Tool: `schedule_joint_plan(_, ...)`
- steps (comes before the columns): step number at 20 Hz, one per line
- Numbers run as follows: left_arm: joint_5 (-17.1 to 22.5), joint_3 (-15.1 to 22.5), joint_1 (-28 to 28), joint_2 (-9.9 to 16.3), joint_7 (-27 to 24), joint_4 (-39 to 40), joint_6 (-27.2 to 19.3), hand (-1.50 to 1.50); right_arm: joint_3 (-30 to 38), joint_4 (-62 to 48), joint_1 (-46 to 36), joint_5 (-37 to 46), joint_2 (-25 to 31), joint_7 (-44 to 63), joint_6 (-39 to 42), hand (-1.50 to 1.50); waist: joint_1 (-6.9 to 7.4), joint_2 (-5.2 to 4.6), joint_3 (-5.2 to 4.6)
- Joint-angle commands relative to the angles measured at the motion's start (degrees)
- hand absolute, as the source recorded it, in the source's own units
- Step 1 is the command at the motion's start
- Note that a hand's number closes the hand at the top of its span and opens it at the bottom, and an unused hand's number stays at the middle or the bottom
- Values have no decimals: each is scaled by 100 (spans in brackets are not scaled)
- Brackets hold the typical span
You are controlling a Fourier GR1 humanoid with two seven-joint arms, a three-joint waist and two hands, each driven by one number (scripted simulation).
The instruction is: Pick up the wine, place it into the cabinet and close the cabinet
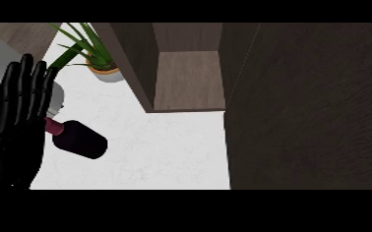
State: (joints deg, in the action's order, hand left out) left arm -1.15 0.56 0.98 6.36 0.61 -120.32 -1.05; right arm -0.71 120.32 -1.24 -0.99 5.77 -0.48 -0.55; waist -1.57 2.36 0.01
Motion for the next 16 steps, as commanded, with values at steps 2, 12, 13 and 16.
schedule_joint_plan(2, 1178, -806, -92, 358, -347, 95, 669, -150, 195, 278, 137, -230, 156, 1, 217, -150, 155, -232, -5)
schedule_joint_plan(12, 4060, -1573, -409, 472, 1612, 113, 840, -150, -542, 1501, 1412, -1797, 494, 1292, 1264, -150, 130, -182, -3)
schedule_joint_plan(13, 4313, -1767, -497, 605, 1840, -159, 756, -150, -462, 1659, 1552, -2031, 635, 1530, 1327, -150, 160, -175, -1)
schedule_joint_plan(16, 4699, -1920, -708, 717, 2295, -722, 520, -150, -441, 2372, 1762, -2152, 589, 1864, 1094, -150, 158, -203, 0)
